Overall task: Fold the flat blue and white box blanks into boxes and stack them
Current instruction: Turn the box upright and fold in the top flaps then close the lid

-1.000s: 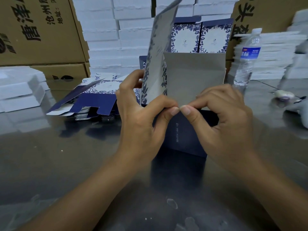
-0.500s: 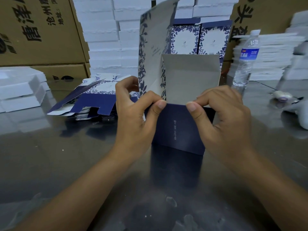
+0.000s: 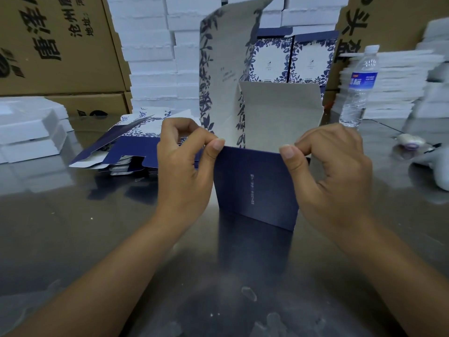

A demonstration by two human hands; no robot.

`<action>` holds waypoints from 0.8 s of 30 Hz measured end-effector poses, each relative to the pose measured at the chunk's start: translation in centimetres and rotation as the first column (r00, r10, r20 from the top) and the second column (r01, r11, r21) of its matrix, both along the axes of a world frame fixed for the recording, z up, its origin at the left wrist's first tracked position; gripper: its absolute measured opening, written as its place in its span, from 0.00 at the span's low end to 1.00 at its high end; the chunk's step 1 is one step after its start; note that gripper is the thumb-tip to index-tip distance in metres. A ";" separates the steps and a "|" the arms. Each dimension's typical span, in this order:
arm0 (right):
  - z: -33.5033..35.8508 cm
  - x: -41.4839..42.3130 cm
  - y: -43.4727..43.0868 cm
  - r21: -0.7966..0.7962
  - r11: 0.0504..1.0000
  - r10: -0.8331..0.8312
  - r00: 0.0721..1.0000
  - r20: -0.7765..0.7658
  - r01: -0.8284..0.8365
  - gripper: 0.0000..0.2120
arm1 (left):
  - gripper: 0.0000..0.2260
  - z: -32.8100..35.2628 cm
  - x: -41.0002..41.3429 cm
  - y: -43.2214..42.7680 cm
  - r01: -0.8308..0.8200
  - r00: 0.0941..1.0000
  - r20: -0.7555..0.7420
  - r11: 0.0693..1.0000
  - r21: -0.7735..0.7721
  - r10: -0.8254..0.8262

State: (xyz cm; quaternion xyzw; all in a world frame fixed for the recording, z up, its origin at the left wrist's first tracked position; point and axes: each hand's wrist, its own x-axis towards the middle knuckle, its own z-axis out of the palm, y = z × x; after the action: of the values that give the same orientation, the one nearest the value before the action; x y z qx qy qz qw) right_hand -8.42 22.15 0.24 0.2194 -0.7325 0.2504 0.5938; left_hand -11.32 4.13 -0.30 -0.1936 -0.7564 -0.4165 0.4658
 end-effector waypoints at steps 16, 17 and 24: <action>0.3 -0.1 0.5 0.023 1.000 -0.011 1.000 -0.007 0.011 0.16 | 0.10 0.2 -0.2 -0.2 0.046 0.999 0.020 0.999 0.026 -0.047; 0.3 0.0 0.5 0.021 1.000 0.000 1.000 0.004 0.000 0.16 | 0.11 0.2 -0.2 -0.2 0.048 0.999 0.021 0.998 0.028 -0.049; 0.8 0.3 0.9 -0.146 0.984 0.112 0.993 0.030 -0.106 0.09 | 0.08 0.4 -0.3 -0.7 0.041 0.977 0.199 0.978 0.205 -0.083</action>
State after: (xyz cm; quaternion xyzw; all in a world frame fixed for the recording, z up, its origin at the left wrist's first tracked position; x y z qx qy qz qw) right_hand -8.13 23.06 1.08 0.2108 -0.7106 0.3390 0.5795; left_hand -11.62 3.44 0.06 -0.1252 -0.7485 -0.5225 0.3886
